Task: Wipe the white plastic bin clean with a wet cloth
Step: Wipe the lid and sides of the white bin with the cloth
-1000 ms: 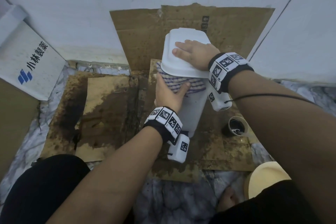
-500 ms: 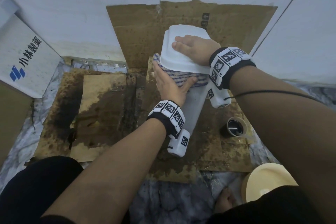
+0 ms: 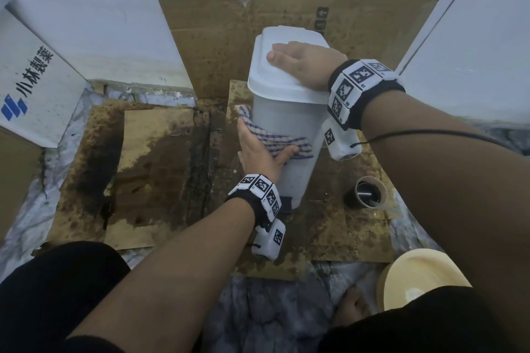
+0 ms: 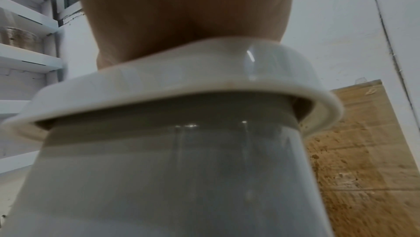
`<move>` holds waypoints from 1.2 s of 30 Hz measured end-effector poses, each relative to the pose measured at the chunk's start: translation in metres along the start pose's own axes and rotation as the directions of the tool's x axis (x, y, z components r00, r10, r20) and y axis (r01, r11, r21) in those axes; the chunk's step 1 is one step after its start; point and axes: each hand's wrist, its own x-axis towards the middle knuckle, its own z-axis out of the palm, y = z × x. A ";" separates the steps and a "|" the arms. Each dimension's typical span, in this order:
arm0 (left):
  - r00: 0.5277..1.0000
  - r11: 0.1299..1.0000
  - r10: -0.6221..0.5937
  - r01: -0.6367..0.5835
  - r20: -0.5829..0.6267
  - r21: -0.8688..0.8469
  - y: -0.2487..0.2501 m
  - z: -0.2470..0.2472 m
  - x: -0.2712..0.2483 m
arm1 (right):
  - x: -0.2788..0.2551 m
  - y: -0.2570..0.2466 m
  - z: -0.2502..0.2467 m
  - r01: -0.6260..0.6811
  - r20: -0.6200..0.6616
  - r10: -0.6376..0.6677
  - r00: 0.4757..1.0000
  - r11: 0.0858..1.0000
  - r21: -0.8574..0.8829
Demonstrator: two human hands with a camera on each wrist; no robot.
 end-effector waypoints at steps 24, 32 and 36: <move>0.926 0.928 -0.360 0.343 0.114 0.147 -0.083 0.014 -0.032 | 0.003 0.003 0.004 0.003 -0.063 0.001 0.998 0.997 0.071; 0.886 0.895 -0.443 0.445 0.137 0.017 -0.103 0.019 -0.039 | 0.003 0.003 0.012 -0.076 -0.190 0.083 0.978 0.996 0.049; 0.784 0.801 -0.584 0.599 0.212 -0.010 -0.096 0.011 -0.043 | 0.001 -0.001 0.013 -0.109 -0.235 0.114 0.965 0.993 0.035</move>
